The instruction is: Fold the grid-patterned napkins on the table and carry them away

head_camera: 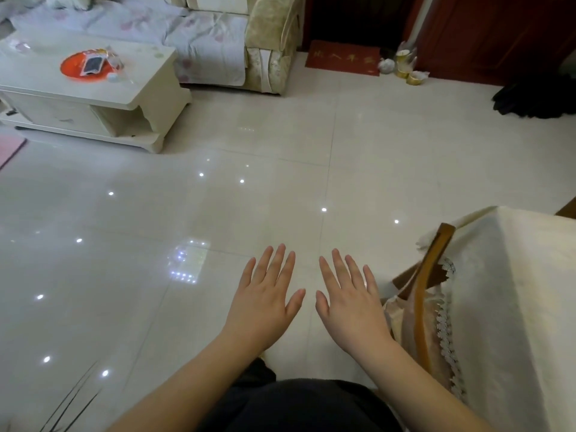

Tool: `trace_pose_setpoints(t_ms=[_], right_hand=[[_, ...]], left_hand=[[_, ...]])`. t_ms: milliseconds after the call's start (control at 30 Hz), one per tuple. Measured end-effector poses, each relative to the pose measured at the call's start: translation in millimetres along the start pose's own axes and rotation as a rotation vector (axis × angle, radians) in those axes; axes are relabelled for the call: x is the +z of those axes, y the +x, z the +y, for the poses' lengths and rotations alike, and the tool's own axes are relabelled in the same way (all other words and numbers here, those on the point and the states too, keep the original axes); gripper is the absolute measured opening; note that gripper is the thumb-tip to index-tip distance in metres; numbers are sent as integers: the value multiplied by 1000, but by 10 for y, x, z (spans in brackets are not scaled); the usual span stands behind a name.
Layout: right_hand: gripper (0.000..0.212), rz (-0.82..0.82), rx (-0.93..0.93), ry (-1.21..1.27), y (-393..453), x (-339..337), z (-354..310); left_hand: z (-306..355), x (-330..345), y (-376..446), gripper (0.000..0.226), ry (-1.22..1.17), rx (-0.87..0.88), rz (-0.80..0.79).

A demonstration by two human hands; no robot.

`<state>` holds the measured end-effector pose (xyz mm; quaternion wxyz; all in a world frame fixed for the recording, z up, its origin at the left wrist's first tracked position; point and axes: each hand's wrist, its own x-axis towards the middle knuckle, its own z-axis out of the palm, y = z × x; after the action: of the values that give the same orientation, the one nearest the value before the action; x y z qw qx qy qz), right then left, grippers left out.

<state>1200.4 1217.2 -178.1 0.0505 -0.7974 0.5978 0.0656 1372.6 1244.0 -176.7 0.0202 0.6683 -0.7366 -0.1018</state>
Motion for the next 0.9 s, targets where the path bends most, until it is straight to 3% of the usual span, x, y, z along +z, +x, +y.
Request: trace_pose_setpoints(t_ms=[367,767,900], right_hand=[[68,13,110,30,1047,-338,-318],[63,33,312,103,2153,-324,664],[60,57,329,115,2556,-425,1111]], left_hand=[[-827,-322,1053,74,18,96,-70],[-409,-405,2826,84,16,260,-127],[-90,-500,3468,78,55,307,-135]])
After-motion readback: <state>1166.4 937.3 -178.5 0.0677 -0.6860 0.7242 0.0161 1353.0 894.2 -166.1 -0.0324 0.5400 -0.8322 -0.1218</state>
